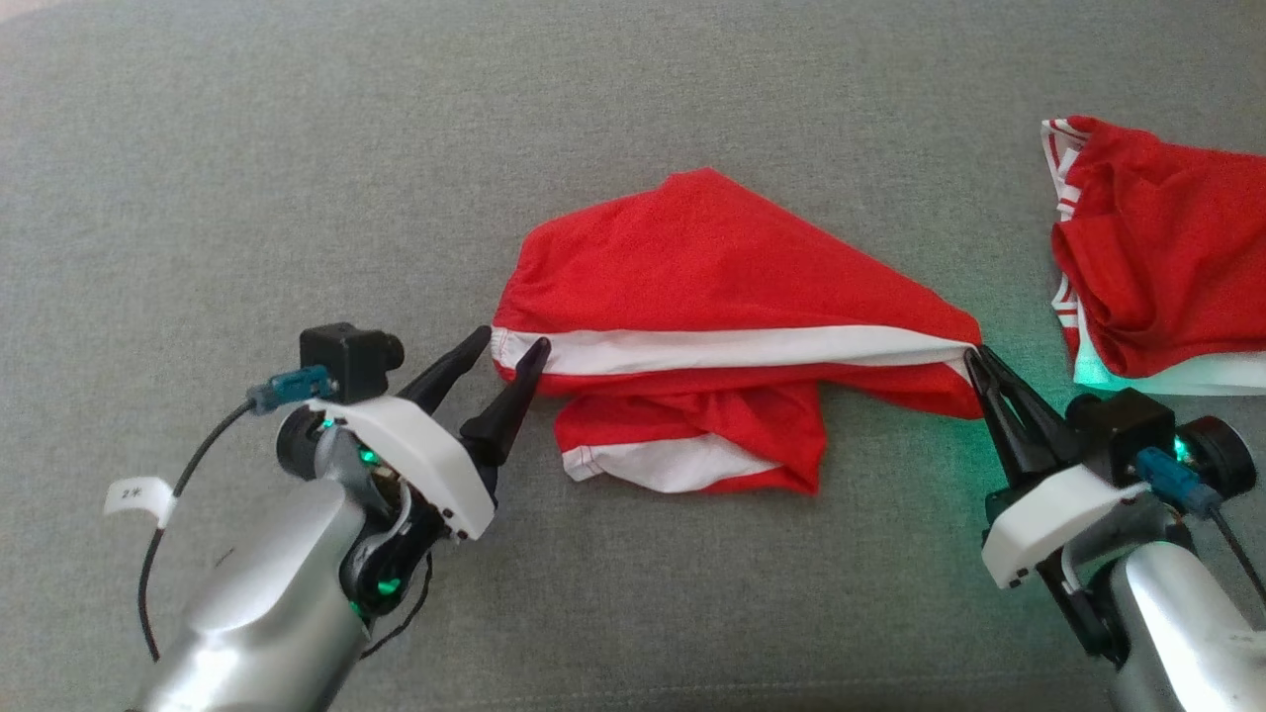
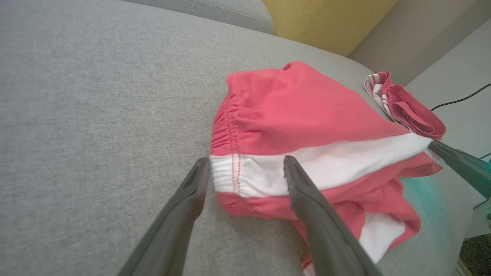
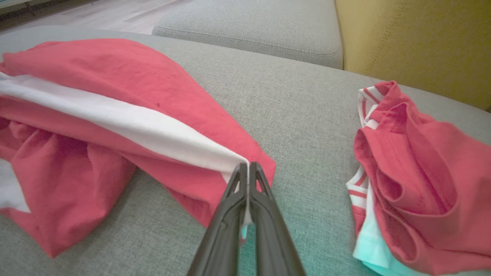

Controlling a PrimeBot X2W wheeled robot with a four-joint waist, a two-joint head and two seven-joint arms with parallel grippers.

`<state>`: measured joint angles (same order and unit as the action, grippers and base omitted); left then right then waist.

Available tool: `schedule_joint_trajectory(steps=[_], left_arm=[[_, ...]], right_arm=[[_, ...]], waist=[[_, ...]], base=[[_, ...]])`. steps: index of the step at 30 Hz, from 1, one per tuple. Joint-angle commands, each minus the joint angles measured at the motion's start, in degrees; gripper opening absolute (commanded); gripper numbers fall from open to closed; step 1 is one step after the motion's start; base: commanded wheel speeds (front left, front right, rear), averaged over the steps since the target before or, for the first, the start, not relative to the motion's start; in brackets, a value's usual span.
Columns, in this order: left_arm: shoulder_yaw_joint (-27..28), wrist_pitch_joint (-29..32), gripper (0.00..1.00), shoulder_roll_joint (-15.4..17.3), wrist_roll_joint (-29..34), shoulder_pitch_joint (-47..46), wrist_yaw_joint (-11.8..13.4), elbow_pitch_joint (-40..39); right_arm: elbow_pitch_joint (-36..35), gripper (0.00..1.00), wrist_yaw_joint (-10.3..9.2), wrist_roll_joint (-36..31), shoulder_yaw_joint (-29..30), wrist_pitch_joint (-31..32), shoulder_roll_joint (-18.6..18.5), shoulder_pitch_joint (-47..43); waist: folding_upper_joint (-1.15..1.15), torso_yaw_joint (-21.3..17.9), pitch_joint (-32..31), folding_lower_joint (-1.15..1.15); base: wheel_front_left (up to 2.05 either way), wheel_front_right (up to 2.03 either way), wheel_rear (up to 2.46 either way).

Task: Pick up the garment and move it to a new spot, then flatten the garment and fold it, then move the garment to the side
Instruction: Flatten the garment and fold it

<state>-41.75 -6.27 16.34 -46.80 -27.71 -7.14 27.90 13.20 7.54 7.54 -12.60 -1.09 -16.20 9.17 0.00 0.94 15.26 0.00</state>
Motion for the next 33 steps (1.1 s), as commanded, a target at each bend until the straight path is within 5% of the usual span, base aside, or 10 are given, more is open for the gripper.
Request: schedule_joint_trajectory(steps=[1,4,5,6,7,8,22,33], left_arm=[[1.1,-0.8,1.00,1.9,-0.8,-3.1,-0.3,-1.0],[0.0,-1.2,1.00,2.1,-1.6,-3.7,-0.3,-0.5],[-0.3,-1.4,0.75,2.2,-1.9,-3.9,-0.3,-0.4],[-0.3,-1.4,0.75,2.2,-1.9,-3.9,-0.3,-0.4],[-0.7,-1.5,0.31,2.2,-2.3,-4.0,-0.3,-0.3],[-1.1,-1.6,0.00,2.3,-2.6,-4.1,-0.3,-0.3],[-3.3,-6.1,0.00,5.0,-2.1,-6.7,0.0,-1.9],[-0.7,-2.4,0.00,10.5,3.5,-15.0,8.1,-15.1]], right_arm=[[-1.4,0.00,-0.05,0.0,-1.0,-0.5,-0.4,1.3],[-1.3,0.00,-0.05,0.1,-1.1,-0.5,-0.4,1.4],[-1.2,0.00,-0.05,0.1,-1.1,-0.5,-0.4,1.5],[-1.2,0.00,-0.05,0.1,-1.1,-0.5,-0.4,1.5],[-1.2,0.00,-0.05,0.1,-1.1,-0.5,-0.3,1.5],[-1.1,0.00,-0.05,0.1,-1.1,-0.6,-0.3,1.5],[-4.8,0.00,-0.05,-0.4,-0.6,-0.8,-4.3,6.2],[-12.5,0.00,-0.05,2.0,-8.2,4.5,-15.0,21.1]], waist=[[0.00,-0.1,0.0,0.00],[0.00,-0.1,0.0,0.00],[0.00,-0.1,0.0,0.00],[0.00,-0.1,0.0,0.00],[0.00,0.0,0.0,0.00],[0.00,0.0,-0.1,0.00],[0.00,0.4,-3.1,0.00],[0.00,-0.7,-11.0,0.00]], base=[[0.00,0.00,0.00],[0.00,0.00,0.00],[0.00,0.00,0.00],[0.00,0.00,0.00],[0.00,0.00,0.00],[0.00,0.00,0.00],[0.00,0.00,0.00],[0.00,0.00,0.00]])
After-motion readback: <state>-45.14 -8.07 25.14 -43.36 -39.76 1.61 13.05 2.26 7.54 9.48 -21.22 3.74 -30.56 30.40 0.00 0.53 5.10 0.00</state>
